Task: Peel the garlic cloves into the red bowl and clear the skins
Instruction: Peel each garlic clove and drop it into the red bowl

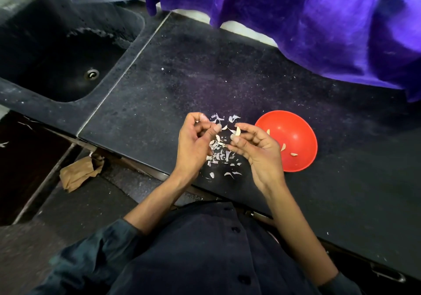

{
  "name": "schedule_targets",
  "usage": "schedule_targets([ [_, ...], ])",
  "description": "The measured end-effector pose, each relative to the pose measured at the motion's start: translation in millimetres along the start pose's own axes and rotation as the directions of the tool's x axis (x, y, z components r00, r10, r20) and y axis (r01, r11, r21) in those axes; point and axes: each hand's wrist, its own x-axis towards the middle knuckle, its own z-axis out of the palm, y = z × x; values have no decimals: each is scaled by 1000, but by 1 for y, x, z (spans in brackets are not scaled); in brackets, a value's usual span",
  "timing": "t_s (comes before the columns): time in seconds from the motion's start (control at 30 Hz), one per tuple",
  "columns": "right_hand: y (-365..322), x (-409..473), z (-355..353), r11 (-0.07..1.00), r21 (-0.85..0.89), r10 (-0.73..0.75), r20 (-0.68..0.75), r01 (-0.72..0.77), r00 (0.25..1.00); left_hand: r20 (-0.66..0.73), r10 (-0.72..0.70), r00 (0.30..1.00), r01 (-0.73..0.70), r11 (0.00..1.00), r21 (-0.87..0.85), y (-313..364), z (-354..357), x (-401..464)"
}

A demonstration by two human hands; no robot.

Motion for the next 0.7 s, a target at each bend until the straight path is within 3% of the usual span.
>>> schedule_targets([
  [0.4,0,0,-1,998,20,61,39,-62,997,108,8,994,-15,998,64,9,3,-4],
  [0.7,0,3,2,990,-138,-38,39,43,999,99,-26,995,10,987,161,11,3,1],
])
